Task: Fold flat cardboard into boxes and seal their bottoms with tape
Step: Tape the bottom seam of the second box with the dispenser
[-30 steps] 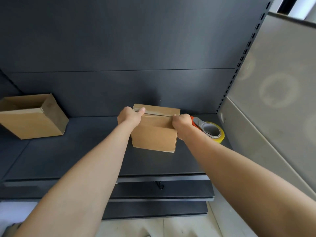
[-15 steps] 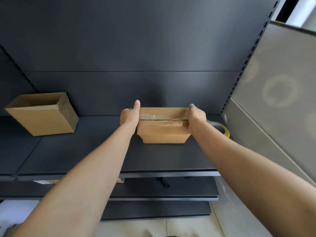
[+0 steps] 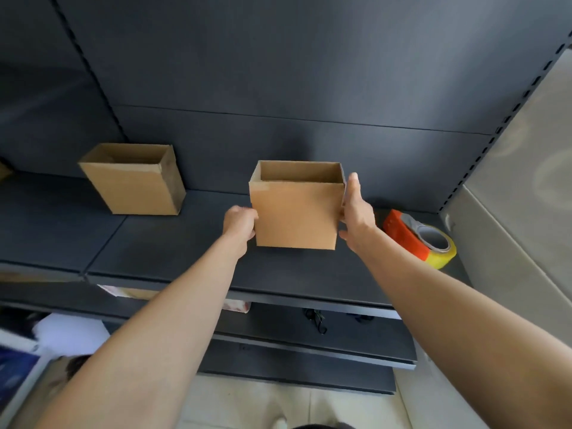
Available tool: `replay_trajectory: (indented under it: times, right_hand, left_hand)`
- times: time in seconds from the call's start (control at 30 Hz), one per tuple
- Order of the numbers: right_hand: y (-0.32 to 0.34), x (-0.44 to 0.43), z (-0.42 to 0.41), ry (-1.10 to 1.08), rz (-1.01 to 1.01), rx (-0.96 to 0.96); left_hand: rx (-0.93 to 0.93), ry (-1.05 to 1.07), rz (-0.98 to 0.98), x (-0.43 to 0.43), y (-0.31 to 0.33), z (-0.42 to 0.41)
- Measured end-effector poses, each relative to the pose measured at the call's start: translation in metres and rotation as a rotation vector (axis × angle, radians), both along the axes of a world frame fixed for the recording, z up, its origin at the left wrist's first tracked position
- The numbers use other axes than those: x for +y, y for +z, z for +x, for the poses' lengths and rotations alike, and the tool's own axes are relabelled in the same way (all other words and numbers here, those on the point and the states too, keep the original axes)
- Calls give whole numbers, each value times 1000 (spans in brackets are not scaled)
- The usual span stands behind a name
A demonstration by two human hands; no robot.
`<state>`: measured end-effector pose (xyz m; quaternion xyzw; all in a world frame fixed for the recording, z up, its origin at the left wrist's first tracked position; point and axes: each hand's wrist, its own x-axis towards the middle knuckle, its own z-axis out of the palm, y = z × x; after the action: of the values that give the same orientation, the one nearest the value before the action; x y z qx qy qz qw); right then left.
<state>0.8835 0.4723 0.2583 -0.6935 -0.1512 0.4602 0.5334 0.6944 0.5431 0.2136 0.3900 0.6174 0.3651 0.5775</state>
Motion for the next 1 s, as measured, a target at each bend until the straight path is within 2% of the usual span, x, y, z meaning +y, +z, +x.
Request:
replay_trajectory:
  times: [0.07, 0.13, 0.4, 0.6, 0.77, 1.0]
  right_hand:
    - [1, 4, -7, 102, 12, 18]
    - [1, 9, -13, 167, 24, 47]
    - [-6, 49, -85, 318, 38, 107]
    - [-12, 73, -162, 420, 6, 136]
    - [-18, 100, -238, 460, -4, 146]
    - [-32, 138, -322, 365, -9, 149]
  left_hand:
    - [-168, 91, -19, 0, 0, -10]
    - [-222, 129, -33, -1, 2, -19]
    - [-153, 451, -34, 6, 9, -83]
    - [-158, 591, -41, 23, 1, -168]
    - [-152, 628, -16, 49, -3, -244]
    - [-160, 527, -63, 99, -8, -322]
